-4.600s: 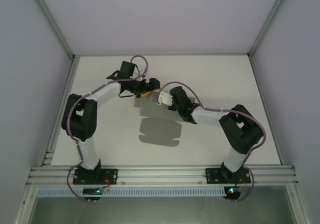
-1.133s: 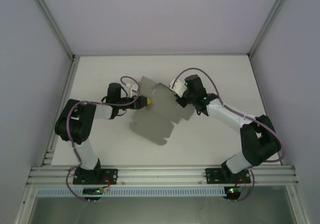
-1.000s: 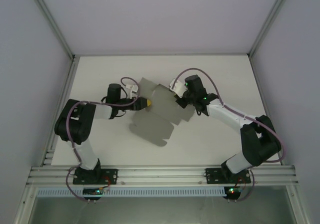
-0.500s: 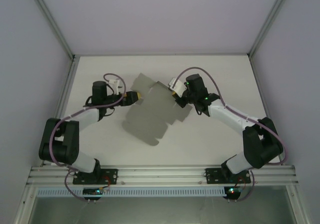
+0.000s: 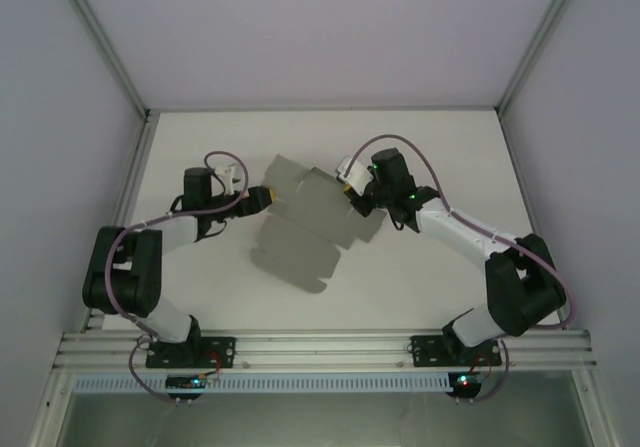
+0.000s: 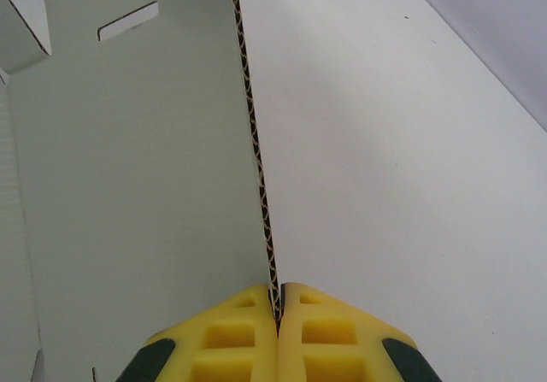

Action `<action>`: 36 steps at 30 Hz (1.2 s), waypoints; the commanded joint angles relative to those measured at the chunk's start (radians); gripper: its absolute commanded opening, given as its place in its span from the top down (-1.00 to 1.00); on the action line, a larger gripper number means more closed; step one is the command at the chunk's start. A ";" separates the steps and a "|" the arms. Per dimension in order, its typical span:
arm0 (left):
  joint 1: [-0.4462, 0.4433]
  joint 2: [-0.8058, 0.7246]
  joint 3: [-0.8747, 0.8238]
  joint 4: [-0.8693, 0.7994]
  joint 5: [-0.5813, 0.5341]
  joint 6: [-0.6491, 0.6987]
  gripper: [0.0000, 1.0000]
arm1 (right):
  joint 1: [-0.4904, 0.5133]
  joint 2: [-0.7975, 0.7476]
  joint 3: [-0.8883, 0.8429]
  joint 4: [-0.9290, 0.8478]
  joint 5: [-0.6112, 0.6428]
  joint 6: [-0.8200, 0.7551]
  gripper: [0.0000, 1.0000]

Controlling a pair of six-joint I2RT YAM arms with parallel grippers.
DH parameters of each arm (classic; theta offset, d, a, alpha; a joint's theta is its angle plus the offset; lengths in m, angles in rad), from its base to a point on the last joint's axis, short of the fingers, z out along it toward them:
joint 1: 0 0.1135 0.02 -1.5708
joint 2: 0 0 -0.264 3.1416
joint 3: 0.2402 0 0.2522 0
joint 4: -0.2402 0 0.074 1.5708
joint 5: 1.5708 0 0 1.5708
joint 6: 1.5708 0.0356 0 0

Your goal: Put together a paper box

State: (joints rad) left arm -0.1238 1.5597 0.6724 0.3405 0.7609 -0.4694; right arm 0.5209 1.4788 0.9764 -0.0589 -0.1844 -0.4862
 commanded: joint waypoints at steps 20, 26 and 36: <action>-0.019 0.048 0.008 0.126 0.145 -0.028 -0.75 | -0.001 -0.005 0.021 0.004 -0.009 0.014 1.00; -0.020 0.037 -0.037 0.185 0.220 -0.072 -0.69 | 0.001 -0.006 0.016 0.001 0.000 0.015 1.00; -0.080 0.152 -0.091 0.530 0.356 -0.243 -0.29 | 0.005 0.004 0.018 0.010 0.008 0.015 1.00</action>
State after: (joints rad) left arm -0.1875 1.6756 0.6025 0.6617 1.0332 -0.6224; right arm 0.5182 1.4792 0.9764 -0.0547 -0.1783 -0.4858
